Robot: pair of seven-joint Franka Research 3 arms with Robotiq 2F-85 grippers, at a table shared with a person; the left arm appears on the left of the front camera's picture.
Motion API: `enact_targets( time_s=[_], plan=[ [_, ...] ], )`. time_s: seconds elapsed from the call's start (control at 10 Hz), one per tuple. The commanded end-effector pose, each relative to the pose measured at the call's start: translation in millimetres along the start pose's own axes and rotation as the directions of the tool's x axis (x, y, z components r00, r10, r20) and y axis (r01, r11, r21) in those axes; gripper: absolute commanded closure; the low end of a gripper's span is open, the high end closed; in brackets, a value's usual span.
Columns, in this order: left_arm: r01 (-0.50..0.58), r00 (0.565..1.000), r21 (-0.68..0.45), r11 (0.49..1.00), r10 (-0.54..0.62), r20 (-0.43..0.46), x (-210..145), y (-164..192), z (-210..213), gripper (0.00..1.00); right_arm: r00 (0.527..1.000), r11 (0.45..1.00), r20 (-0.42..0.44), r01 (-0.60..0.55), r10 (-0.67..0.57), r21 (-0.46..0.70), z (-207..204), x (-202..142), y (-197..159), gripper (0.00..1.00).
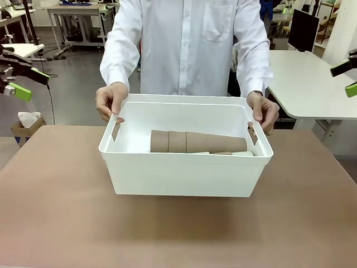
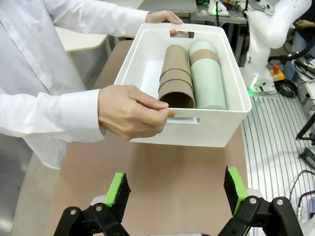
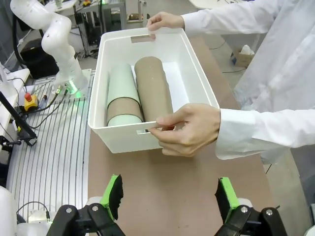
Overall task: Stack the cups and store them in the basket.
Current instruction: Place the stack of Reusable plastic cups into the Pantry Basket.
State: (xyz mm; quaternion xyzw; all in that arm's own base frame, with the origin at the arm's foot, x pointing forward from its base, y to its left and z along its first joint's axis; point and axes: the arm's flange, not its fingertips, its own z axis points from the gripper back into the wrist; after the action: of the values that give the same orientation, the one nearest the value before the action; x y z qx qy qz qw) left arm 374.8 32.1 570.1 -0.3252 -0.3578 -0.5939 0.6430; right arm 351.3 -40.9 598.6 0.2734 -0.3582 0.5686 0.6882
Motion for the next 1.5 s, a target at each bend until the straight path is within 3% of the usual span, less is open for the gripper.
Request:
enact_targets(
  time_s=[0.0,1.4],
  plan=[
    [-0.006,1.0,-0.003,1.0,0.006,0.012,2.7,-1.2,0.7,0.0,0.999,1.0,0.032,-0.009,0.009,0.0,-1.3,0.8,0.2,0.0],
    [-0.006,1.0,-0.003,1.0,0.006,0.012,2.7,-1.2,0.7,0.0,0.999,1.0,0.032,-0.009,0.009,0.0,-1.3,0.8,0.2,0.0]
  ],
)
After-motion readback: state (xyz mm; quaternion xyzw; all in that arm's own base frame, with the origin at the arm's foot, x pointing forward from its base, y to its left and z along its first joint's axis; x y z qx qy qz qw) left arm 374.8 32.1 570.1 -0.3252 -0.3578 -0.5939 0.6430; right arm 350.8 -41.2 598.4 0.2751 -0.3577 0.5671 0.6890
